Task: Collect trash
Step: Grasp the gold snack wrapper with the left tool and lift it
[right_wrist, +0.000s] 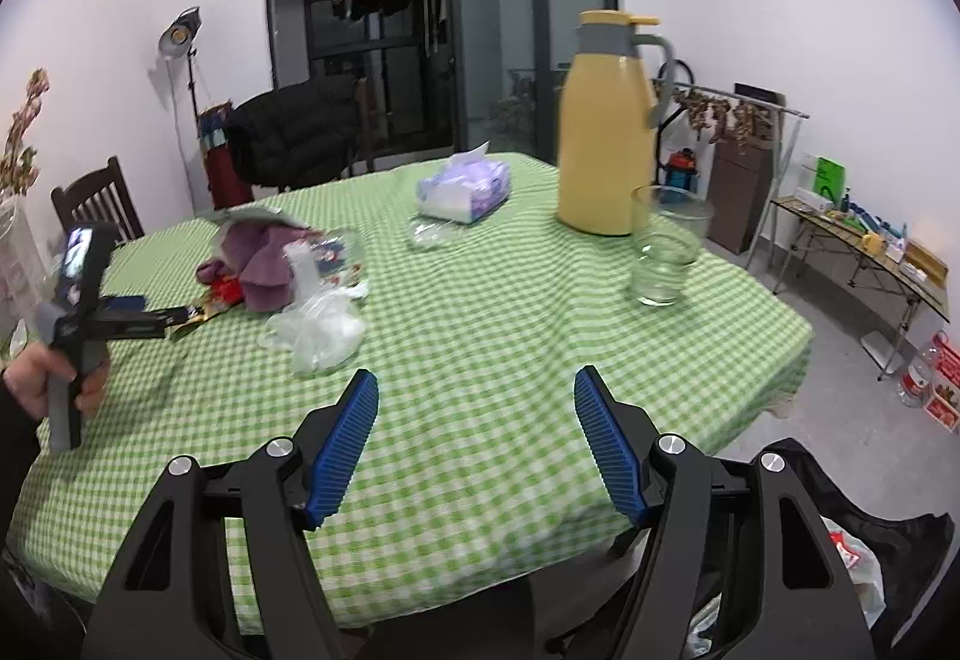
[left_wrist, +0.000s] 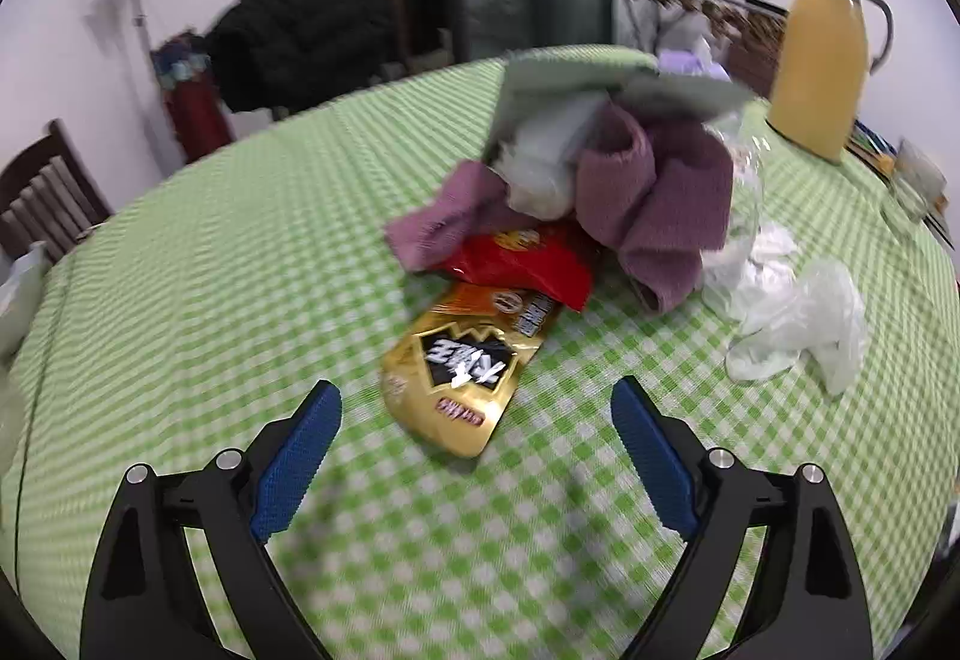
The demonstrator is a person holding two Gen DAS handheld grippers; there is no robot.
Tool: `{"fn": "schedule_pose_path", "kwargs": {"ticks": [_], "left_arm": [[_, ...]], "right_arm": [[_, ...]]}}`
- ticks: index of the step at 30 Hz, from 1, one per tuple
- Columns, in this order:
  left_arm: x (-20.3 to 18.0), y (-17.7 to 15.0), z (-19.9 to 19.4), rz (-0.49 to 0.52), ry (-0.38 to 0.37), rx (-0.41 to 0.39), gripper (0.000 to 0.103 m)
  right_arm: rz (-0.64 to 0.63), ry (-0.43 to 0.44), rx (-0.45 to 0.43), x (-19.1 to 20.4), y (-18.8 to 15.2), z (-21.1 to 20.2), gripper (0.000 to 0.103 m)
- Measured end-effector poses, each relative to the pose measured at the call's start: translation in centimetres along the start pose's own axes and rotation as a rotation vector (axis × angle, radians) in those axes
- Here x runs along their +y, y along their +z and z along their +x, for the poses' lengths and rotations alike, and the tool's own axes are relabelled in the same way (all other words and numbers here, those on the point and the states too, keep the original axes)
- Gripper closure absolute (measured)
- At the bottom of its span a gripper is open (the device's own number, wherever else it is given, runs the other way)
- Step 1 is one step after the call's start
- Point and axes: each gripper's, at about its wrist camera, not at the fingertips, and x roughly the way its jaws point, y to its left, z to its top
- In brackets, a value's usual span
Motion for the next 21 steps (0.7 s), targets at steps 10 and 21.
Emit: {"fn": "schedule_pose_path", "kwargs": {"ticks": [10, 21], "left_arm": [[0.7, 1.8, 4.2, -0.006, -0.035, 0.077, 0.07], [2.8, 0.8, -0.2, -0.026, -0.063, 0.009, 0.067]], "right_arm": [[-0.009, 0.028, 0.062, 0.7, -1.6, 1.3, 0.038], [0.006, 0.082, 0.101, 1.7, -2.2, 3.2, 0.038]]}}
